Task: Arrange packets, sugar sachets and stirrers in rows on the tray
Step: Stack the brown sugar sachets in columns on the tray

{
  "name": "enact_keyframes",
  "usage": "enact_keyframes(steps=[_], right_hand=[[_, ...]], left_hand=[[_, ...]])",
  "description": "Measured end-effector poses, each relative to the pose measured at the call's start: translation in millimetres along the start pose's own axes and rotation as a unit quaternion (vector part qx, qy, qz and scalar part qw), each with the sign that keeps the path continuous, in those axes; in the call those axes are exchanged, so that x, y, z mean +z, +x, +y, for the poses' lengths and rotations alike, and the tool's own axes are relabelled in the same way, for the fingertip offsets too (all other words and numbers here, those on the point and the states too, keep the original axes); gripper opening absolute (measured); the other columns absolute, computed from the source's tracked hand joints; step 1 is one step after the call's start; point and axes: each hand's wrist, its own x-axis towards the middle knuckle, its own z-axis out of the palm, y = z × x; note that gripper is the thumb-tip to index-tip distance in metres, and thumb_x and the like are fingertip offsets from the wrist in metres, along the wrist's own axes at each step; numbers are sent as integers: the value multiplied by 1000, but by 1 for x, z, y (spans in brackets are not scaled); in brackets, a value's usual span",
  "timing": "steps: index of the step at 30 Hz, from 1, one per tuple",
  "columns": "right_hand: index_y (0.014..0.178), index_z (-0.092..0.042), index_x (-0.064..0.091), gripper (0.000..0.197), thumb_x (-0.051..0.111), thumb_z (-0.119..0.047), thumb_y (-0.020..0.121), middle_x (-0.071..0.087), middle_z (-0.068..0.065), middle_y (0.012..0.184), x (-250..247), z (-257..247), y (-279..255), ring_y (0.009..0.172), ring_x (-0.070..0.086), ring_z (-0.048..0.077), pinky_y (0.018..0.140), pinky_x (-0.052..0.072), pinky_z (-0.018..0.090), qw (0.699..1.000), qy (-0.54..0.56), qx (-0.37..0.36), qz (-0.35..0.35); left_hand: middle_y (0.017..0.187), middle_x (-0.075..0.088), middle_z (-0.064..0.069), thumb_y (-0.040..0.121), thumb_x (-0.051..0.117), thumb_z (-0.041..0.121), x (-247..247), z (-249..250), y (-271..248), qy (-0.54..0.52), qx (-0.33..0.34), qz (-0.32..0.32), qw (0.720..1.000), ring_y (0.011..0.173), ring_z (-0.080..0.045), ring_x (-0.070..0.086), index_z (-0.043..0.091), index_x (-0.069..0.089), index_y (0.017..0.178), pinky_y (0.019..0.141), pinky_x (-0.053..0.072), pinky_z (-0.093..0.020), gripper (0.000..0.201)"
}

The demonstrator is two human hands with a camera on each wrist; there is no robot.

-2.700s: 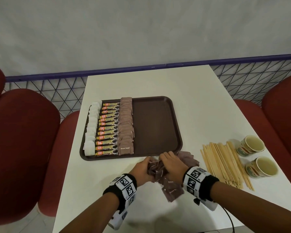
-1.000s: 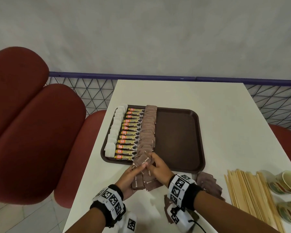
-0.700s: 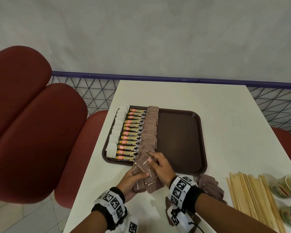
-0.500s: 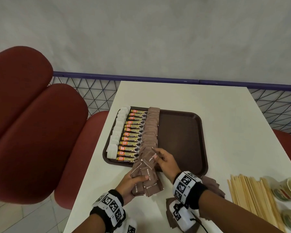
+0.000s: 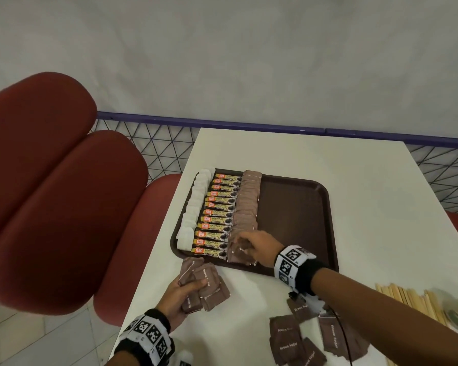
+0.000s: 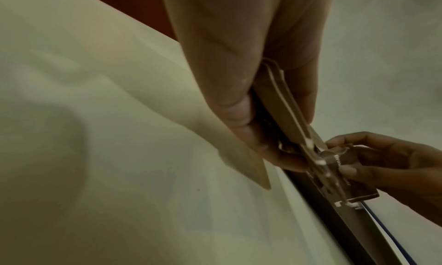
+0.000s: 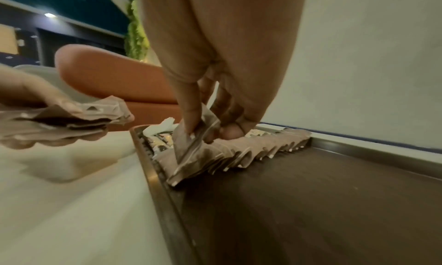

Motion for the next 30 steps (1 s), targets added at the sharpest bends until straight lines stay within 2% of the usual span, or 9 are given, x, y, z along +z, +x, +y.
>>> enact_keyframes(steps=[2, 4, 6, 8, 10, 13, 18, 25, 30], right_hand=[[108, -8, 55, 28, 51, 4, 83, 61, 7, 116, 9, -3, 7, 106, 56, 22, 93, 46, 34, 999, -29, -16, -26], [106, -7, 53, 25, 50, 3, 84, 60, 9, 116, 18, -3, 13, 105, 57, 25, 92, 48, 39, 997, -57, -10, -42], [108, -6, 54, 25, 52, 2, 84, 58, 12, 116, 27, -2, 18, 104, 58, 27, 90, 49, 38, 995, -94, -9, -32], [112, -7, 53, 29, 54, 0, 84, 56, 13, 119, 33, 1, 20, 106, 56, 29, 91, 48, 38, 992, -122, -13, -16], [120, -7, 50, 35, 54, -2, 85, 51, 12, 125, 35, 4, 23, 113, 52, 30, 95, 44, 37, 987, -162, -21, -6], [129, -7, 43, 43, 53, -3, 87, 43, 12, 134, 37, 6, 24, 120, 45, 30, 99, 37, 35, 979, -200, -25, 1], [132, -7, 40, 49, 56, -3, 85, 40, 11, 137, 34, 10, 28, 124, 42, 28, 103, 33, 34, 979, -201, -35, 12], [113, -4, 47, 32, 60, -6, 83, 50, 13, 123, 25, 11, 27, 111, 49, 28, 93, 40, 35, 991, -129, -35, 31], [121, -10, 45, 39, 57, -12, 84, 45, 7, 127, 28, 13, 18, 117, 41, 25, 95, 36, 32, 980, -181, -42, 66]], left_hand=[[110, 68, -16, 71, 66, 0, -3, 0, -2, 0, 0, 3, 1000, 88, -28, 69, 12, 53, 127, 69, 57, -36, 59], [111, 68, -16, 72, 66, -2, -4, -1, -3, -2, 1, 5, 1000, 90, -29, 68, 13, 55, 126, 71, 56, -38, 57], [112, 68, -16, 73, 64, -3, -4, -1, -5, -3, 4, 1, 1000, 92, -31, 67, 17, 55, 125, 72, 55, -39, 56], [107, 70, -14, 75, 63, -5, -5, -2, -6, -1, 2, 3, 1000, 87, -29, 69, 17, 55, 124, 68, 56, -37, 54], [99, 71, -12, 77, 62, -5, -4, -2, -6, 1, -2, 9, 1000, 80, -25, 70, 14, 55, 124, 63, 56, -34, 52], [101, 70, -12, 74, 64, -3, -4, -3, -5, 9, -8, 11, 1000, 81, -26, 70, 14, 55, 125, 65, 56, -34, 54], [104, 71, -13, 78, 62, -4, -2, -2, -5, 10, -11, 6, 1000, 86, -28, 69, 21, 59, 119, 68, 55, -36, 48], [107, 69, -15, 77, 62, -5, 0, -4, -4, 2, -8, 2, 1000, 87, -30, 68, 20, 61, 116, 68, 56, -37, 47], [106, 68, -15, 81, 57, -6, 1, -2, -3, 5, -10, -2, 1000, 89, -31, 65, 19, 59, 120, 70, 54, -37, 46]])
